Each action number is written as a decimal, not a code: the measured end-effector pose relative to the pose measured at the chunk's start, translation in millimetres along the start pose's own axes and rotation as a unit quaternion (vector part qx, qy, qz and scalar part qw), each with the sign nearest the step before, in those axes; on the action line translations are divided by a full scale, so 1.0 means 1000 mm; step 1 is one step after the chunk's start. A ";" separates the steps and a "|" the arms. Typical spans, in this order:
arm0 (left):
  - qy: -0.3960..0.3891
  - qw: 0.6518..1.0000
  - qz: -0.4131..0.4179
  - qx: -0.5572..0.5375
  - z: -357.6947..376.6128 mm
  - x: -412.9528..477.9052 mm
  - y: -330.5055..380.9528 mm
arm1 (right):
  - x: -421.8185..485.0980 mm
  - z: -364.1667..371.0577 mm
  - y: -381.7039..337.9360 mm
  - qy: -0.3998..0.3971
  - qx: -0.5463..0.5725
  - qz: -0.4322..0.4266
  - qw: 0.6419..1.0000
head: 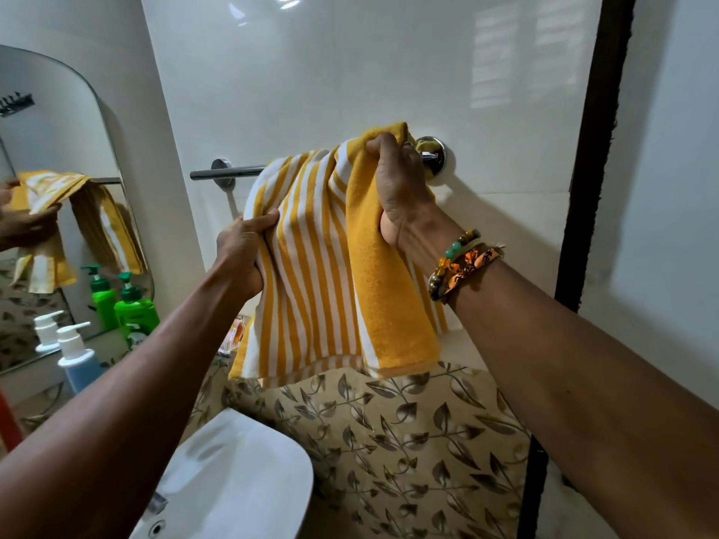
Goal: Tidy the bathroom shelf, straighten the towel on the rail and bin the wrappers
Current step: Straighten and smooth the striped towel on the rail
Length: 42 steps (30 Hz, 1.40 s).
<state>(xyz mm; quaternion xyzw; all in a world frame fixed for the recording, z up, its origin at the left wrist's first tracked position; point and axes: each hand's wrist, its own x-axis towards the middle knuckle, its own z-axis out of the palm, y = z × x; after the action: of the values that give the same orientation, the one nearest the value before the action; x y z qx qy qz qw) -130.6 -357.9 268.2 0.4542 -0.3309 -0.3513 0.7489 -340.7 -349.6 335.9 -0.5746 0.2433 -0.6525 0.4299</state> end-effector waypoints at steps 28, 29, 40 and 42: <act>0.023 0.992 0.027 0.119 0.007 -0.003 0.018 | 0.015 -0.018 0.000 0.105 -0.024 0.055 0.993; 0.026 0.991 0.035 0.123 0.009 -0.002 0.019 | 0.017 -0.019 0.000 0.107 -0.024 0.051 0.993; 0.017 0.997 0.017 0.072 0.013 0.013 0.037 | 0.026 -0.032 0.002 0.104 -0.036 0.035 0.993; 0.003 0.995 0.001 0.095 0.012 0.015 0.037 | 0.028 -0.034 0.002 0.092 -0.057 0.022 0.994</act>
<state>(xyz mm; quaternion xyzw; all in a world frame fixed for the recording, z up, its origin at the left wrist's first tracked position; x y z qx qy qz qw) -123.9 -363.1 309.2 0.5240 -0.3615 -0.3161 0.7034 -372.2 -380.2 341.3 -0.5298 0.3313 -0.6781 0.3870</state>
